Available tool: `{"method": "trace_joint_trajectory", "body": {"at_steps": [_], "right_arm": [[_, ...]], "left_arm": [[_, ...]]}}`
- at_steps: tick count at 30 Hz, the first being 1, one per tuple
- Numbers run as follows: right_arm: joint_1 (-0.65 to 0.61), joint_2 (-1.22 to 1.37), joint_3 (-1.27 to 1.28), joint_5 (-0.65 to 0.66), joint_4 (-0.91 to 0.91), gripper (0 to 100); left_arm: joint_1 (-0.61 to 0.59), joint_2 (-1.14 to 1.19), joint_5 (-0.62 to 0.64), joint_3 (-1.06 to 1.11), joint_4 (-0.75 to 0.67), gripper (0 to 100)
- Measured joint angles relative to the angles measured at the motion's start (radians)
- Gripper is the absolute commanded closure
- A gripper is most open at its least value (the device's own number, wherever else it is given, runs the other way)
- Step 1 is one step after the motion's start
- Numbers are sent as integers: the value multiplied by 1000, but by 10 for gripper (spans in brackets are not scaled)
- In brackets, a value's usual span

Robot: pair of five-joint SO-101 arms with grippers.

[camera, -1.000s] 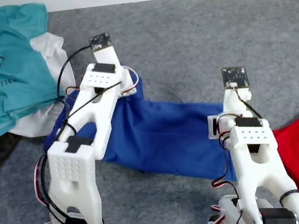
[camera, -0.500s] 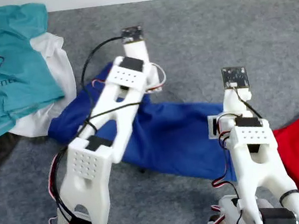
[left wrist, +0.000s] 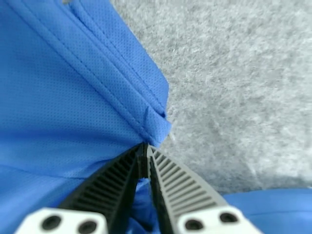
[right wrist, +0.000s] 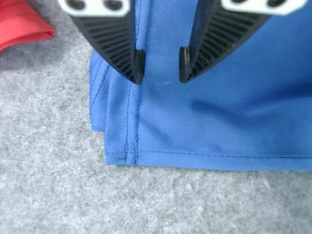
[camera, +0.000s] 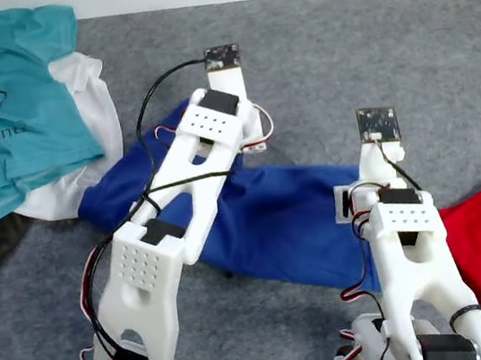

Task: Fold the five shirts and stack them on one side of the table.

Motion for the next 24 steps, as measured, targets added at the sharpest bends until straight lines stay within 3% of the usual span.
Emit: {"method": "trace_joint_trajectory", "body": {"at_steps": [8, 16, 22, 24], "right_arm": [[0, 0, 0, 0, 0, 868], [0, 0, 0, 0, 0, 868], [-9, 0, 0, 0, 0, 868], [-8, 0, 0, 0, 0, 868]], "left_arm": [[23, -83, 0, 0, 0, 993], [-104, -87, -8, 0, -23, 992], [-141, -87, -213, 0, -60, 986], [-135, -87, -233, 0, -61, 935]]}}
